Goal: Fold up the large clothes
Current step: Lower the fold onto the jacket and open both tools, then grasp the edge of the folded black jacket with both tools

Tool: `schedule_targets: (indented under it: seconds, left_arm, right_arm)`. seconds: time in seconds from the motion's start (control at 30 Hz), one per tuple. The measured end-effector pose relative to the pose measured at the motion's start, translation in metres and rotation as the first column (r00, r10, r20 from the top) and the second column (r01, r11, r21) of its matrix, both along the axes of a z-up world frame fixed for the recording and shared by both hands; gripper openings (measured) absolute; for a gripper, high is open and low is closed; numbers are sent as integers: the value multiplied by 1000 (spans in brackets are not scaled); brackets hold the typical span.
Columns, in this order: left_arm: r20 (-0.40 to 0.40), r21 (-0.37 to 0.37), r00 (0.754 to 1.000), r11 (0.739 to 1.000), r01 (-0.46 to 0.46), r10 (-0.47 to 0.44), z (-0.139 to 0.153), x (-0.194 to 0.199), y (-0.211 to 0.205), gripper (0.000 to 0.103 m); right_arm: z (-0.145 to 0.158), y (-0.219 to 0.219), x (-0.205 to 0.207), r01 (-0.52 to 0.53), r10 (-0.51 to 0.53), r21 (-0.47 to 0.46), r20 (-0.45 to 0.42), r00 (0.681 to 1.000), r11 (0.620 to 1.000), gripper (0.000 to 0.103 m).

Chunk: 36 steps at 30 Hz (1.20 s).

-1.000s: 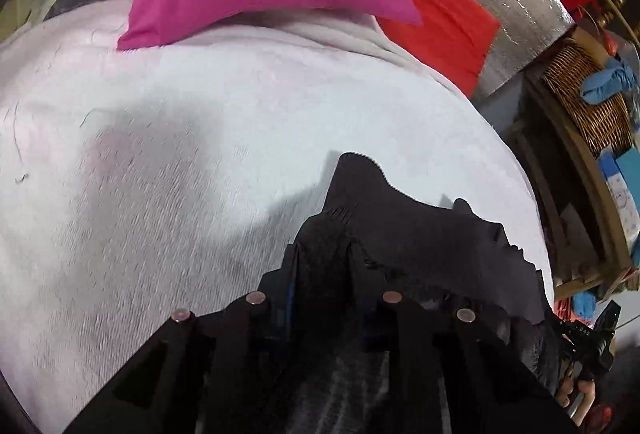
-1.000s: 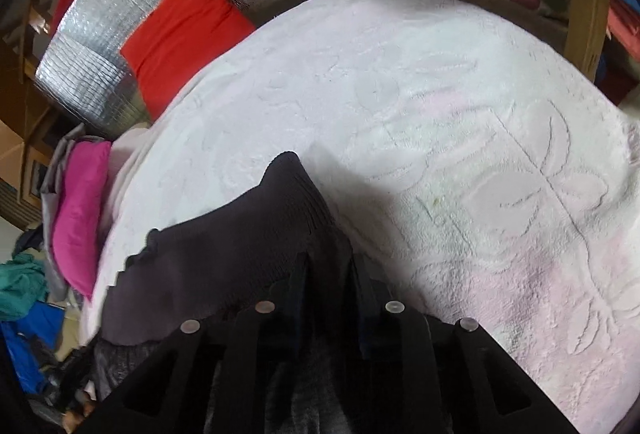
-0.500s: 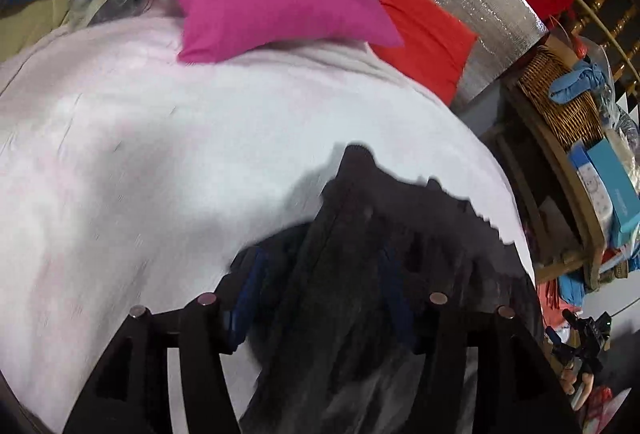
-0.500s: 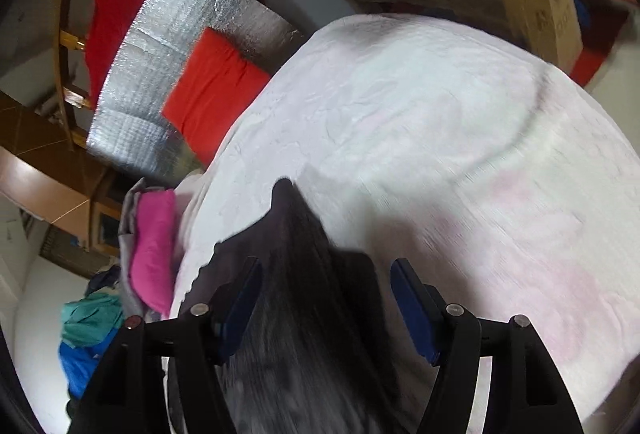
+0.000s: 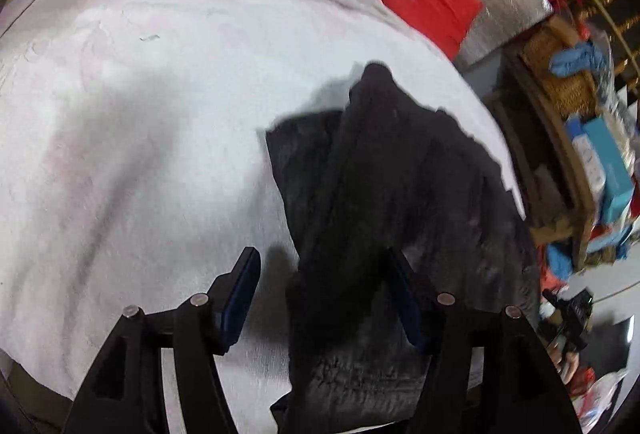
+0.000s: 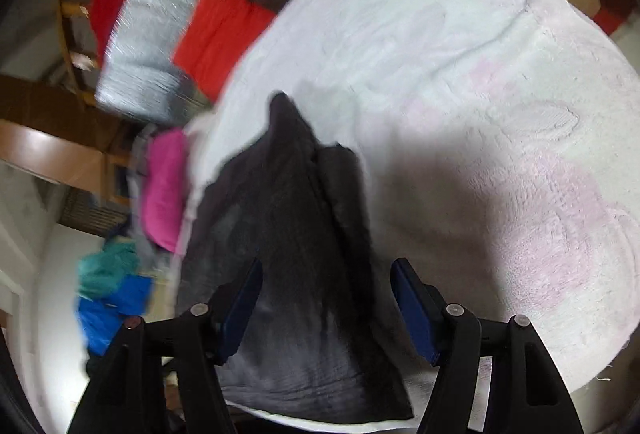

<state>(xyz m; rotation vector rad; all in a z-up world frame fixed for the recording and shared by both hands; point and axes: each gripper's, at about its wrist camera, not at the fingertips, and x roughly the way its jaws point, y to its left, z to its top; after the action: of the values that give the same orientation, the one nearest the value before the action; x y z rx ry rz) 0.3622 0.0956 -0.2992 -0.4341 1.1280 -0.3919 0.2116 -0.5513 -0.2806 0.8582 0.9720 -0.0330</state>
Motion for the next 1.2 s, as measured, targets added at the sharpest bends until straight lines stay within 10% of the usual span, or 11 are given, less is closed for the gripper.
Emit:
schedule_targets:
  seconds: [0.07, 0.17, 0.33, 0.47, 0.57, 0.83, 1.2]
  left_arm:
    - [21, 8, 1000, 1000, 11, -11, 0, 2, -5, 56]
    - [81, 12, 997, 1000, 20, -21, 9, 3, -8, 37]
    - [43, 50, 999, 999, 17, -19, -5, 12, -12, 40]
    - [11, 20, 1000, 1000, 2, -2, -2, 14, -3, 56]
    - [0, -37, 1000, 999, -17, 17, 6, 14, 9, 59]
    - [-7, -183, 999, 983, 30, -31, 8, 25, 12, 73]
    - [-110, -191, 987, 977, 92, -115, -18, 35, -3, 74]
  right_arm:
    - [-1, 14, 6, -48, 48, -47, -8, 999, 998, 28]
    - [19, 31, 7, -39, 47, -181, 40, 998, 983, 18]
    - [7, 31, 10, -43, 42, -182, -10, 999, 982, 19]
    - [6, 11, 2, -6, 6, -57, 13, 1000, 998, 30]
    - [9, -6, -9, 51, -49, -23, 48, 998, 998, 76]
    - [-7, -26, -8, -2, -8, 126, 76, 997, 992, 77]
    - [-40, -16, 17, -127, 116, 229, 61, 991, 965, 80]
